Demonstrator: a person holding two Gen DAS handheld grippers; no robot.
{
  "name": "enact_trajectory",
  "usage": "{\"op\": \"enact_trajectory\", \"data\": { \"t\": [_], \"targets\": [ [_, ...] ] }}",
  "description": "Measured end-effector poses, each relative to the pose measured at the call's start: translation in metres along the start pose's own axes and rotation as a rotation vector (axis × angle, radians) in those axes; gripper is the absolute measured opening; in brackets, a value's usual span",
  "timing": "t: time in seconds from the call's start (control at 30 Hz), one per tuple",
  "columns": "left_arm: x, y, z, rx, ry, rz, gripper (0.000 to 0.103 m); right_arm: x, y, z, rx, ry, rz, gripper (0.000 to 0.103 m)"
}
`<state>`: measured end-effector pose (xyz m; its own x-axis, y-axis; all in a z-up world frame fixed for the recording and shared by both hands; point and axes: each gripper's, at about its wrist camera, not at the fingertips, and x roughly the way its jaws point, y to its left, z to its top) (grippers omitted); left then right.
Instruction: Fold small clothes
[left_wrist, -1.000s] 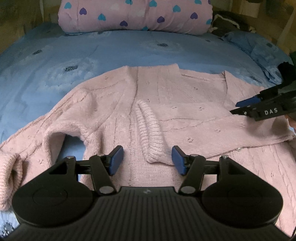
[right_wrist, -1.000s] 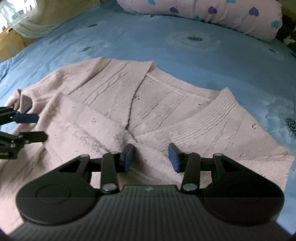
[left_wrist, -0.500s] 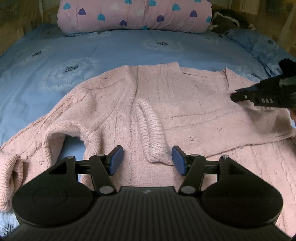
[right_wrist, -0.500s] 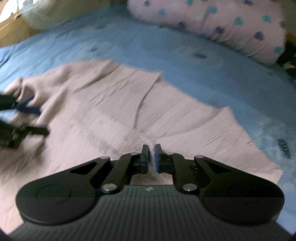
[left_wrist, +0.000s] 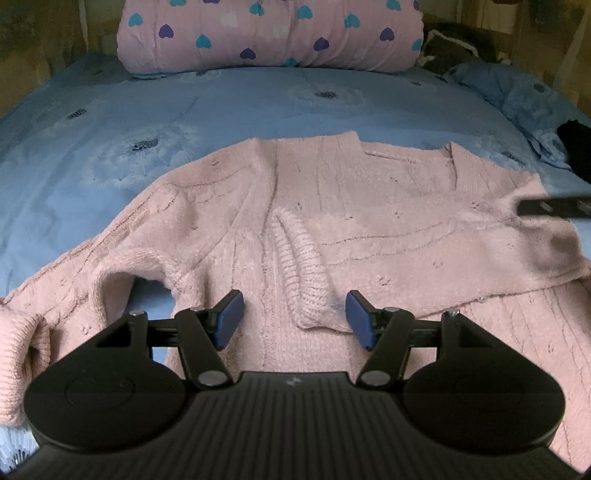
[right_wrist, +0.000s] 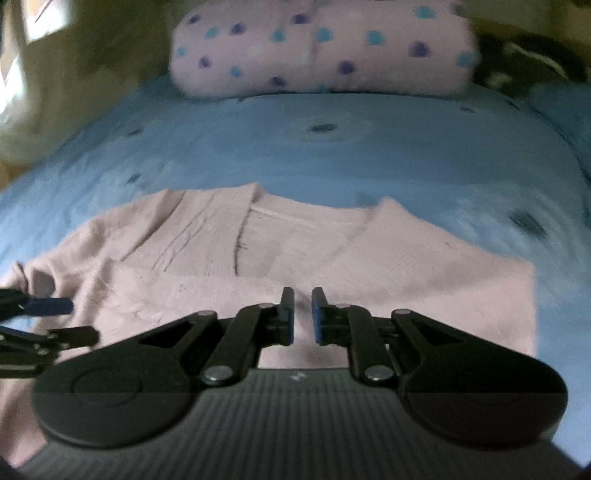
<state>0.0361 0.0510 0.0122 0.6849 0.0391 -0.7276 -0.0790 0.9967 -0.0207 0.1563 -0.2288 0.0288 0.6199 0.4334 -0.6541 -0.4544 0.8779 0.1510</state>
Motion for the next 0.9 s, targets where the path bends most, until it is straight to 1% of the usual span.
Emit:
{"op": "enact_trajectory", "data": {
  "t": [0.07, 0.13, 0.17, 0.27, 0.33, 0.47, 0.5, 0.53, 0.57, 0.6, 0.63, 0.7, 0.8, 0.9],
  "targets": [
    [0.000, 0.000, 0.000, 0.000, 0.000, 0.002, 0.067, -0.022, -0.009, -0.015, 0.068, -0.005, -0.010, 0.014],
    [0.001, 0.000, 0.000, 0.002, -0.001, 0.005, 0.067, -0.038, -0.015, -0.033, 0.100, 0.003, -0.040, 0.014],
    [0.002, 0.000, 0.000, 0.004, -0.002, 0.007, 0.067, -0.044, -0.017, -0.043, 0.097, 0.006, -0.069, 0.014],
    [0.003, -0.003, -0.003, 0.013, -0.011, 0.014, 0.067, -0.052, -0.020, -0.072, 0.073, 0.041, -0.191, 0.012],
    [0.002, -0.005, -0.005, 0.029, -0.028, 0.021, 0.067, -0.062, -0.024, -0.089, 0.073, -0.010, -0.184, 0.011],
    [-0.012, -0.004, -0.008, 0.033, -0.067, 0.055, 0.067, -0.075, -0.022, -0.100, 0.079, -0.046, -0.187, 0.012],
    [-0.016, -0.002, -0.008, 0.026, -0.070, 0.063, 0.067, -0.078, -0.022, -0.102, 0.081, -0.056, -0.176, 0.016],
    [-0.022, 0.001, -0.007, 0.014, -0.075, 0.070, 0.067, -0.082, -0.024, -0.104, 0.087, -0.072, -0.158, 0.017],
    [-0.029, 0.004, -0.007, 0.001, -0.083, 0.077, 0.067, -0.085, -0.026, -0.107, 0.096, -0.085, -0.140, 0.021],
    [-0.036, 0.009, -0.005, -0.009, -0.088, 0.086, 0.067, -0.089, -0.028, -0.109, 0.107, -0.095, -0.127, 0.030],
    [-0.042, 0.013, -0.004, -0.016, -0.092, 0.097, 0.067, -0.091, -0.031, -0.111, 0.126, -0.102, -0.110, 0.033],
    [-0.056, 0.024, -0.003, -0.023, -0.101, 0.136, 0.067, -0.094, -0.035, -0.109, 0.144, -0.112, -0.098, 0.036],
    [-0.073, 0.046, -0.001, -0.034, -0.100, 0.231, 0.067, -0.104, -0.035, -0.109, 0.158, -0.143, -0.091, 0.036],
    [-0.084, 0.072, 0.002, -0.097, -0.078, 0.286, 0.067, -0.108, -0.037, -0.107, 0.181, -0.154, -0.077, 0.036]
  ]
}}
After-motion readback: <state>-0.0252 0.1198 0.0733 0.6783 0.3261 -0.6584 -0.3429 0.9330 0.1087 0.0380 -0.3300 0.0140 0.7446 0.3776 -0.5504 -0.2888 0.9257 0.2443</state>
